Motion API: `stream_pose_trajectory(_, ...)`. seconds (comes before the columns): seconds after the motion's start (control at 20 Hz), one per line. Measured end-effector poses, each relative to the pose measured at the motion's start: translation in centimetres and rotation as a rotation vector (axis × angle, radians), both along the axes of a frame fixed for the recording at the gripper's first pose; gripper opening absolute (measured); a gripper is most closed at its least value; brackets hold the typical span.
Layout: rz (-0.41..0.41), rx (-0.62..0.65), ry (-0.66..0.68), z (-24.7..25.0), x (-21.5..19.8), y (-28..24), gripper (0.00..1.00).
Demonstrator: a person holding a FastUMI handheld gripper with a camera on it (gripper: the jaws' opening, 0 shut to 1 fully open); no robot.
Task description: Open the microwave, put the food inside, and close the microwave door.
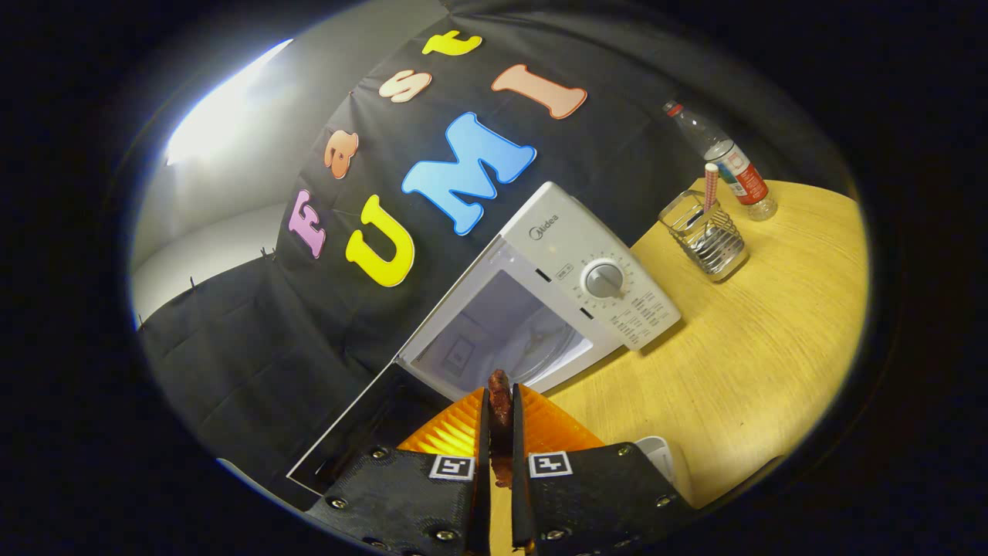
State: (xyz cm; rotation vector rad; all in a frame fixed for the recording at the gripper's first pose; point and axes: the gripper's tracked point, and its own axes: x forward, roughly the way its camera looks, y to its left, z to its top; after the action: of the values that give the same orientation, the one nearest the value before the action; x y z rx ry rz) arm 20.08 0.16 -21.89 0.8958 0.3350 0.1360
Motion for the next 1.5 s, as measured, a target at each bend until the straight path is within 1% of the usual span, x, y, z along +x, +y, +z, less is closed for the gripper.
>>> stream_pose_trajectory(0.15, -0.012, 0.004, -0.01, 0.5, 2.3, 2.2, 0.11)
stream_pose_trajectory(0.3, -0.02, 0.043, 0.003, 0.0, 4.7, 4.4, 0.11)
stream_pose_trajectory(0.4, -0.038, 0.031, 0.007, -0.5, 6.6, 5.2, 0.11)
stream_pose_trajectory(0.5, -0.075, 0.024, 0.006, -1.2, 8.4, 5.6, 0.11)
stream_pose_trajectory(0.6, -0.104, 0.061, 0.015, -1.9, 9.8, 6.0, 0.11)
stream_pose_trajectory(0.85, -0.149, 0.075, 0.069, -4.1, 14.4, 6.7, 0.11)
stream_pose_trajectory(1.0, -0.193, 0.091, 0.1, -5.2, 17.0, 6.2, 0.11)
stream_pose_trajectory(1.2, -0.197, 0.049, 0.101, -5.8, 19.5, 6.9, 0.11)
stream_pose_trajectory(1.3, -0.21, 0.04, 0.1, -5.9, 20.7, 7.1, 0.11)
stream_pose_trajectory(1.5, -0.239, -0.02, 0.098, -6.4, 23.0, 6.9, 0.11)
